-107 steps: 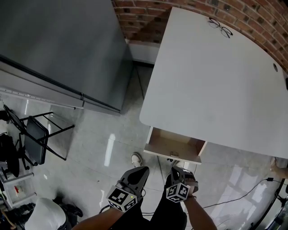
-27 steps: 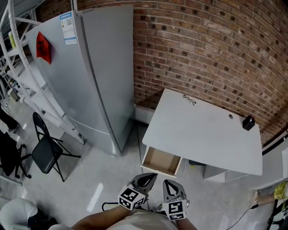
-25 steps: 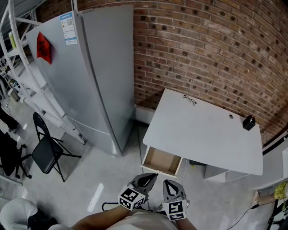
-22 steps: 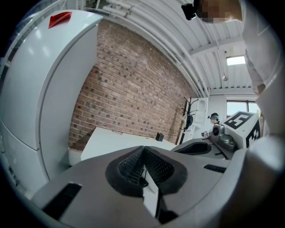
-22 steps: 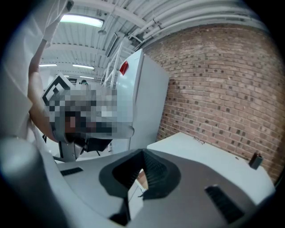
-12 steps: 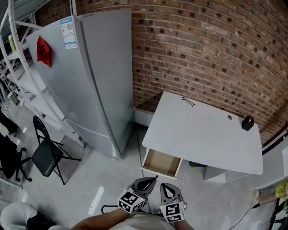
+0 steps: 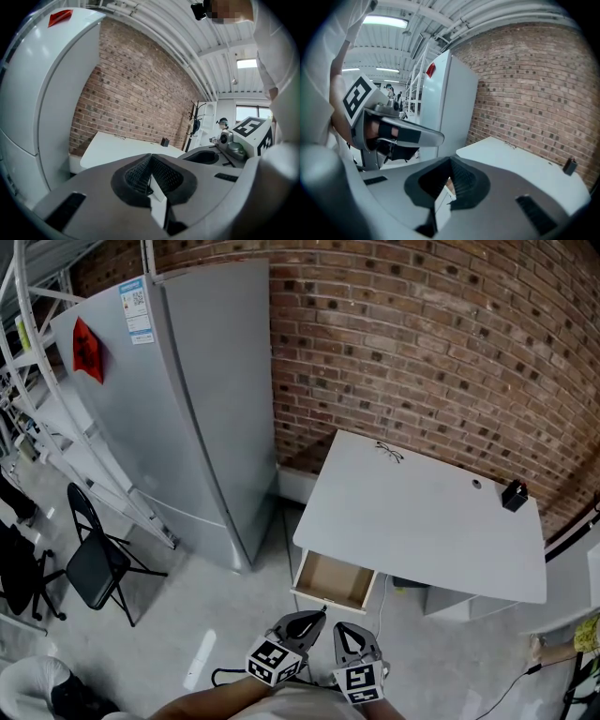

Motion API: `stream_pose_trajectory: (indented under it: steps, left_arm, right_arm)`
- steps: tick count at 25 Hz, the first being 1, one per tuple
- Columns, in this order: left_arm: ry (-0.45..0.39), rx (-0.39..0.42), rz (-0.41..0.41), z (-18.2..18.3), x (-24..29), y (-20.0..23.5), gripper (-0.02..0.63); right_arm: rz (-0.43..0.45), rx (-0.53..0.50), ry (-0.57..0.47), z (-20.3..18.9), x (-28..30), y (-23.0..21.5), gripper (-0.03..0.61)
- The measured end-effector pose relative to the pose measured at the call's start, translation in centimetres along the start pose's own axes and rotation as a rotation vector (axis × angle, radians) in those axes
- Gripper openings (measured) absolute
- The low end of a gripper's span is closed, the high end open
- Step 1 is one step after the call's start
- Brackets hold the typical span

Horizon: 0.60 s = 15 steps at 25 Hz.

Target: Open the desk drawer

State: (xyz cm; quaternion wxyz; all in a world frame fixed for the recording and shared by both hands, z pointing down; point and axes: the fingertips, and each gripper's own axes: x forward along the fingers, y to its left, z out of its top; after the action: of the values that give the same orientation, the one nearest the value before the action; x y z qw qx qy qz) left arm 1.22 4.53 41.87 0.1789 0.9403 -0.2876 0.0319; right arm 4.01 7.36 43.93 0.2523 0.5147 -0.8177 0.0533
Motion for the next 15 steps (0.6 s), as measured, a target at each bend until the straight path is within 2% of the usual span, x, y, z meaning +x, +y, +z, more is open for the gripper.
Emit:
stream_pose_trajectory:
  steps: [15]
  left_arm:
    - [-0.007, -0.033, 0.039, 0.0, 0.5, -1.1, 0.008]
  right_arm:
    - [0.053, -0.016, -0.003, -0.5, -1.1, -0.4, 0.015]
